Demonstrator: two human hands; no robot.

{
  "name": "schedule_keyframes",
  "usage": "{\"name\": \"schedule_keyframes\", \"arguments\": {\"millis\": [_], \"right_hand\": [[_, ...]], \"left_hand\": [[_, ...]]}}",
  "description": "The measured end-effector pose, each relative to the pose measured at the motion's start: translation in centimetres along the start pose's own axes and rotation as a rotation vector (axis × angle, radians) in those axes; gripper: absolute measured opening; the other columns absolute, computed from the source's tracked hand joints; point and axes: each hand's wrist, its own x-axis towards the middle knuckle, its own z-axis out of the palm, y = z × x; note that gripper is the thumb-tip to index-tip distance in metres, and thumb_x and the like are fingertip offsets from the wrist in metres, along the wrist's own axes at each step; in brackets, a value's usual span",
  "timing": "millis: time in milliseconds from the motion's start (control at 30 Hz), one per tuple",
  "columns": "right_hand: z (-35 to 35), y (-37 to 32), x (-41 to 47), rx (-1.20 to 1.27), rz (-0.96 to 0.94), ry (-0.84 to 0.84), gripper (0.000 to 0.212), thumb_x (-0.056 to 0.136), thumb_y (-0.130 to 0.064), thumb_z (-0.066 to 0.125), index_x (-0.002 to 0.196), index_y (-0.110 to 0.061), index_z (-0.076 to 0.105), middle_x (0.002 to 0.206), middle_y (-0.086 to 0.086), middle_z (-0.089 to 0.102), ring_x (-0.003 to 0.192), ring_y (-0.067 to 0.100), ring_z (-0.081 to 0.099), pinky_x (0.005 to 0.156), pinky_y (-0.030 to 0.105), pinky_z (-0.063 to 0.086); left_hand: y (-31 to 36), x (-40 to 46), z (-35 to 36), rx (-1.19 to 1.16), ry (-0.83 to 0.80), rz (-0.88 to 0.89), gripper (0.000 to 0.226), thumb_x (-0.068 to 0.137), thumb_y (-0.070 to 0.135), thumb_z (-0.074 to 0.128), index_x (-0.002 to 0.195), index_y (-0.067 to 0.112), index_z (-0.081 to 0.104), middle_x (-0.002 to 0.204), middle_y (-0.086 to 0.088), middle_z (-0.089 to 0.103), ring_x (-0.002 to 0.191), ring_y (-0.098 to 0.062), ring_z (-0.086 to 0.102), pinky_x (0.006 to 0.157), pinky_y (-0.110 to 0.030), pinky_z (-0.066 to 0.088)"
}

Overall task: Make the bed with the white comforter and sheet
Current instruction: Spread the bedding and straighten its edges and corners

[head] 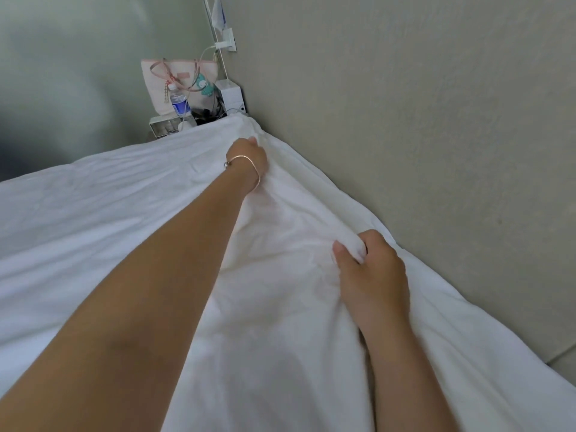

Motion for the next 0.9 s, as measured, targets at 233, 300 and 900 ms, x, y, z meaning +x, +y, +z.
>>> {"name": "schedule_keyframes", "arguments": {"millis": [233,300,900], "right_hand": [[-2.2,0.3,0.1,-0.175,0.119,-0.161,0.035,0.081,-0.053,0.059,0.102,-0.028,0.048,0.083,-0.015,0.055,0.078,0.01,0.054,0.069,0.033,0.043],[-2.2,0.5,0.2,-0.288,0.132,-0.188,0.039,0.086,-0.052,0.056,0.116,-0.03,0.045,0.088,-0.016,0.052,0.083,0.015,0.052,0.072,0.032,0.04],[1.5,1.5,-0.4,-0.774,-0.136,-0.466,0.089,0.09,-0.074,0.015,0.153,-0.021,-0.018,0.159,-0.003,-0.027,0.146,0.012,-0.024,0.118,0.047,-0.014]], "left_hand": [[-0.4,-1.7,1.9,-0.051,-0.365,-0.185,0.016,0.086,0.011,0.058,0.071,0.008,0.054,0.048,-0.004,0.053,0.044,-0.017,0.048,0.053,-0.018,0.039],[-0.4,-1.4,2.2,-0.248,-0.261,-0.187,0.016,0.089,0.001,0.048,0.104,0.008,0.05,0.066,-0.009,0.06,0.034,-0.016,0.052,0.04,-0.016,0.04],[-9.0,-20.5,-0.7,0.412,-0.388,0.184,0.054,0.1,0.052,0.015,0.151,0.046,-0.003,0.161,0.01,-0.011,0.147,-0.012,-0.014,0.117,-0.041,-0.015]]}}
